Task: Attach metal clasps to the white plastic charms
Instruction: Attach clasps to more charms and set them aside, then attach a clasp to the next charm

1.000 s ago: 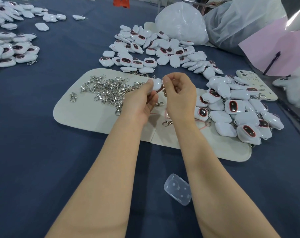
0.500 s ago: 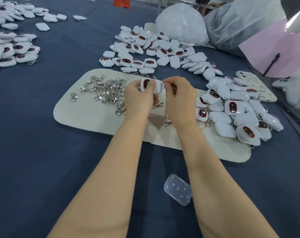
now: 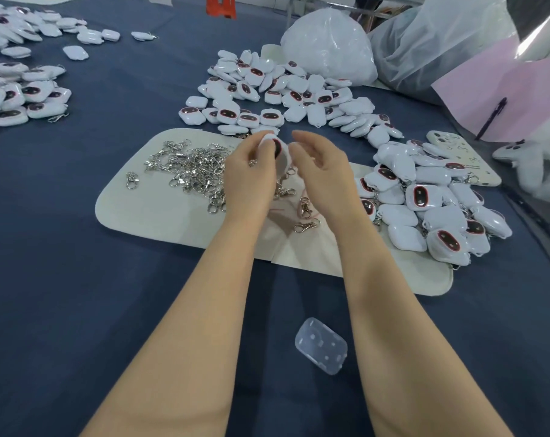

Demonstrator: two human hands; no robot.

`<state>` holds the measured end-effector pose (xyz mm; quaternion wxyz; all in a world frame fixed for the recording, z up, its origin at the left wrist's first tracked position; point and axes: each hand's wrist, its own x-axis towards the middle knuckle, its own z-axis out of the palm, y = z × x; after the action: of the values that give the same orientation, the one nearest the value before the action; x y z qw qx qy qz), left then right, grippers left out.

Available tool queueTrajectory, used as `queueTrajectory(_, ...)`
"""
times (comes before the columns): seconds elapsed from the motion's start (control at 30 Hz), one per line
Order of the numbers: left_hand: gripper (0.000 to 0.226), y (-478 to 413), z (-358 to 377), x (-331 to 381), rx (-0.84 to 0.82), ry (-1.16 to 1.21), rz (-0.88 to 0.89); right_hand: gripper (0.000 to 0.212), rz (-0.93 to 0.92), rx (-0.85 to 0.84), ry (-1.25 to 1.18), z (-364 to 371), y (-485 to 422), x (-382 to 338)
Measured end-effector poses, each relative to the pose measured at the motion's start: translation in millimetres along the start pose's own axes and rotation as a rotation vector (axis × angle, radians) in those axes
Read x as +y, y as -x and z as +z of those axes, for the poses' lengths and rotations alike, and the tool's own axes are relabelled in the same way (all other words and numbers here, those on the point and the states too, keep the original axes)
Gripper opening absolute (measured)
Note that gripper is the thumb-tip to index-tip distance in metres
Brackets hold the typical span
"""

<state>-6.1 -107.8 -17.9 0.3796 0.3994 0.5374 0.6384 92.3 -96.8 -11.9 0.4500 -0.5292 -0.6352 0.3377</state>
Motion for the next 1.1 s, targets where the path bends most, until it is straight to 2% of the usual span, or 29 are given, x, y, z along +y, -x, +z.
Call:
queueTrajectory(0.07, 0.02, 1.7, 3.9, 2.3, -0.043, 0.044, -0.04, 0.02, -0.001, -0.059, 0.04, -4.2, 0.0, -2.6)
queueTrajectory(0.1, 0.024, 2.3, 6.2, 2.7, -0.065, 0.06, -0.055, 0.02, -0.001, -0.025, 0.077, -8.1, -0.6, -3.6)
queueTrajectory(0.17, 0.027, 3.1, 9.1, 2.4, -0.072, 0.091, -0.073, 0.022, 0.014, 0.178, 0.192, -22.7, -4.5, -4.6)
queueTrajectory(0.27, 0.012, 4.6, 9.4, 0.7, 0.031, 0.125, -0.104, 0.027, 0.16, 0.557, 0.399, -55.4, -7.7, -3.5)
queueTrajectory(0.33, 0.01, 4.7, 10.4, -2.4, 0.09, 0.14, -0.151, 0.032, 0.268, 0.688, 0.493, -68.8, -5.8, -1.1)
queueTrajectory(0.4, 0.01, 3.4, 14.0, -4.4, 0.117, 0.178, -0.198, 0.036, 0.223, 0.727, 0.513, -65.5, -4.6, 0.0)
queueTrajectory(0.47, 0.009, -1.9, 18.2, -2.0, 0.145, 0.223, -0.239, 0.036, 0.084, 0.683, 0.485, -49.6, -8.4, -2.1)
queueTrajectory(0.53, 0.009, -12.4, 21.8, 3.7, 0.178, 0.27, -0.267, 0.032, -0.009, 0.513, 0.318, -25.8, -18.7, -6.3)
queueTrajectory(0.57, 0.011, -18.2, 22.7, 6.1, 0.19, 0.289, -0.27, 0.029, -0.015, 0.395, 0.268, -13.5, -25.6, -7.4)
queueTrajectory(0.63, 0.011, -32.2, 24.3, 8.9, 0.208, 0.301, -0.268, 0.028, 0.013, 0.185, 0.327, 9.9, -43.0, -5.3)
queueTrajectory(0.77, 0.013, -59.5, 27.7, 6.4, 0.236, 0.232, -0.262, 0.037, 0.147, -0.044, 0.466, 42.3, -83.2, 3.7)
queueTrajectory(0.9, 0.01, -79.2, 33.2, 1.2, 0.267, 0.273, -0.261, 0.043, 0.162, -0.139, 0.595, 59.6, -110.2, 12.8)
queueTrajectory(1.1, 0.01, -92.1, 31.6, -5.1, 0.291, 0.223, -0.25, 0.036, 0.217, -0.052, 0.684, 66.6, -126.2, 23.7)
